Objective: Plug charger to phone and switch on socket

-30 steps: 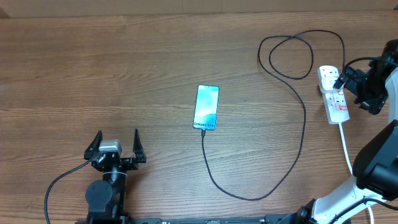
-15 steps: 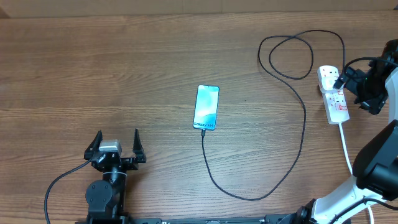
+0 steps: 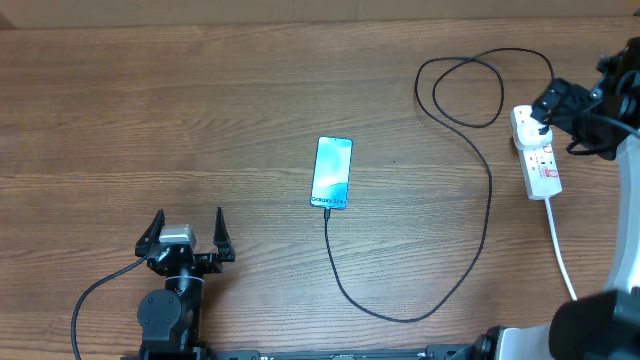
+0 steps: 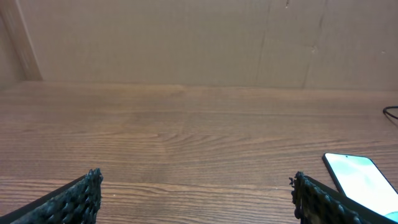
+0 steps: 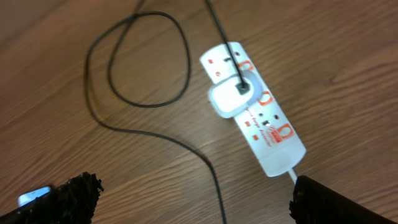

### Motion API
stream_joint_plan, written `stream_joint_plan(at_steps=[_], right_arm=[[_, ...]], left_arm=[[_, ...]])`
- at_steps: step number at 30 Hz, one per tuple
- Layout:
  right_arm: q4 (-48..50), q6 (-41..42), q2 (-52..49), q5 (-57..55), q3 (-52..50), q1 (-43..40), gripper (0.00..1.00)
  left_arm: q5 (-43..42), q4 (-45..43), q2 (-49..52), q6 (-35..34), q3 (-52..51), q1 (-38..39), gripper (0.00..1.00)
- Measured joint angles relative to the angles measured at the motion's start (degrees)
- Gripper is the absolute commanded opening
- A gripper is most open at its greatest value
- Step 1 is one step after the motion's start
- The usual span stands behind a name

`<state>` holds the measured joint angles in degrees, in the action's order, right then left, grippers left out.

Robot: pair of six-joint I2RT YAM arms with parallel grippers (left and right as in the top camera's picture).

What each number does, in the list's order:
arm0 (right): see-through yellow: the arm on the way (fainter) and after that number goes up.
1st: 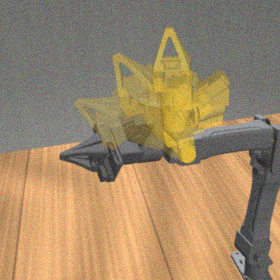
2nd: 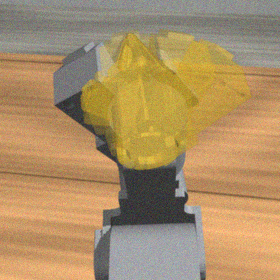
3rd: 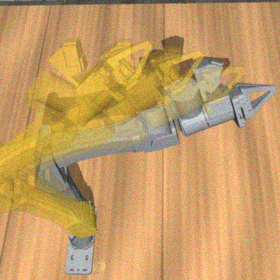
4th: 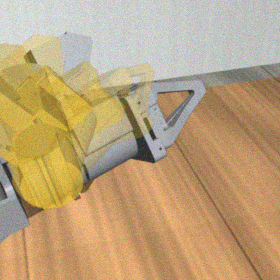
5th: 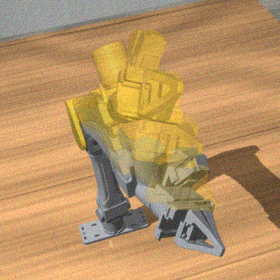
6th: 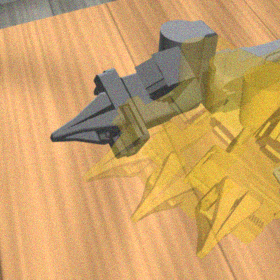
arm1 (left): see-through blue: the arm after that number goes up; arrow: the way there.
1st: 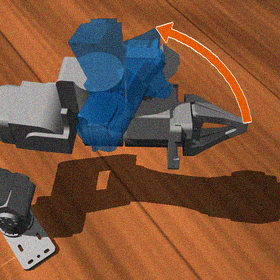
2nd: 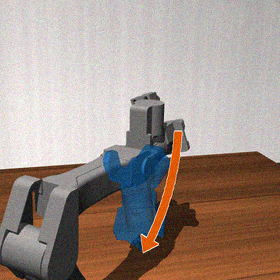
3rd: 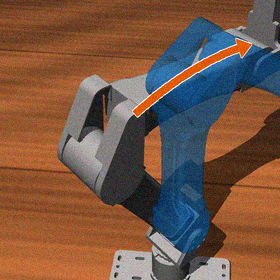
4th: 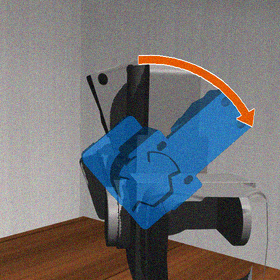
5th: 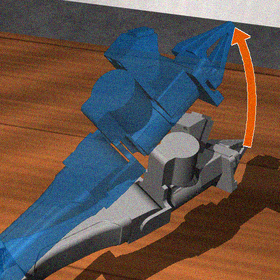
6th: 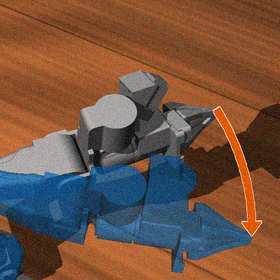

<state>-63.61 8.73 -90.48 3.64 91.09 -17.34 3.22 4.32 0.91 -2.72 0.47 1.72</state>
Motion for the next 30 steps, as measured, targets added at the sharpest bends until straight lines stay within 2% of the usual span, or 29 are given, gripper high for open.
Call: stream_joint_plan(at_steps=[11, 15, 23, 30], right_arm=[[0.0, 0.0, 8.5, 0.0, 0.0, 13.7, 1.00], [0.3, 0.0, 13.2, 0.2, -3.1, 18.1, 1.00], [-0.1, 0.0, 18.6, 0.4, -17.4, 19.7, 1.00], [0.0, 0.0, 19.7, 0.4, -25.5, 19.7, 1.00]], left_arm=[[0.0, 0.0, 0.0, 0.0, 0.0, 0.0, 1.00], [0.0, 0.0, 0.0, 0.0, 0.0, 0.0, 1.00], [-0.2, 0.0, 0.0, 0.0, 0.0, 0.0, 1.00], [-0.2, 0.0, 0.0, 0.0, 0.0, 0.0, 1.00]])
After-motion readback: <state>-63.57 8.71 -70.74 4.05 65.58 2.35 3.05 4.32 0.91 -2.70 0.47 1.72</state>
